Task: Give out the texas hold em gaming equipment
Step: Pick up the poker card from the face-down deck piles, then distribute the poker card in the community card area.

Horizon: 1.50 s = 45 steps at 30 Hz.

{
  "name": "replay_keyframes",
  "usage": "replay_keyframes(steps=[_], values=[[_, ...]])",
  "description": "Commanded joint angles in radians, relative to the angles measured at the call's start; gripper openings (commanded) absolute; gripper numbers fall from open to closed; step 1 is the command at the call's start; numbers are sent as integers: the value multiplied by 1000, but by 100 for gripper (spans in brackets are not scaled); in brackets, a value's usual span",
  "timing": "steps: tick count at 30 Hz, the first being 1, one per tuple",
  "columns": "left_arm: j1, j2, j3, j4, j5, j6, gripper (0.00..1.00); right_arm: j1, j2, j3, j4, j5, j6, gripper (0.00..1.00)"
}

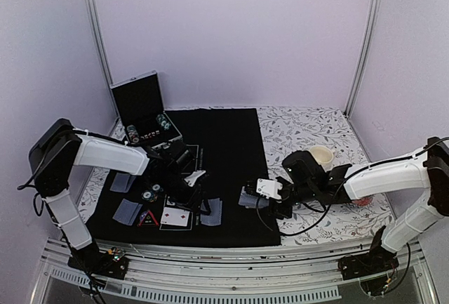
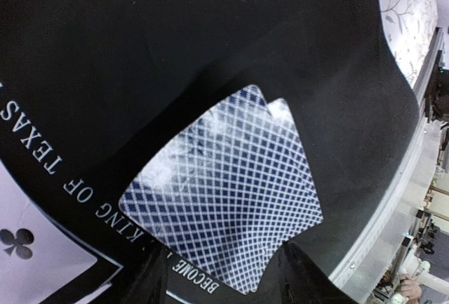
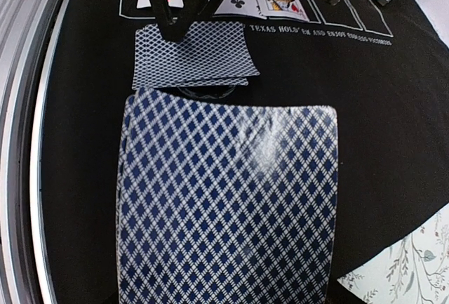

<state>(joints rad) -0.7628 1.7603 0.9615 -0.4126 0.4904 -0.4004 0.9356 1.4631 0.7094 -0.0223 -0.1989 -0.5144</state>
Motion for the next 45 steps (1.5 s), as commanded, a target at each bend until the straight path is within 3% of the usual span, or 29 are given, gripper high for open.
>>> replay_keyframes(steps=[1,10,16,20,27,36,45], values=[[14,23,-1,19,14,15,55,-2,84,6,62,-32,-11,56],[13,28,-9,55,68,0,42,-15,212,89,42,-38,-54,56],[13,17,-13,54,71,-6,20,-16,272,114,67,-60,1,56],[14,17,-8,57,83,-4,0,-14,301,127,66,-61,28,55],[15,-26,-14,65,64,-4,0,-14,323,145,52,-51,36,55],[98,-220,-40,15,-38,8,0,-15,375,194,11,-45,20,55],[124,-238,-45,27,-15,21,0,-15,369,205,-35,-11,33,56]])
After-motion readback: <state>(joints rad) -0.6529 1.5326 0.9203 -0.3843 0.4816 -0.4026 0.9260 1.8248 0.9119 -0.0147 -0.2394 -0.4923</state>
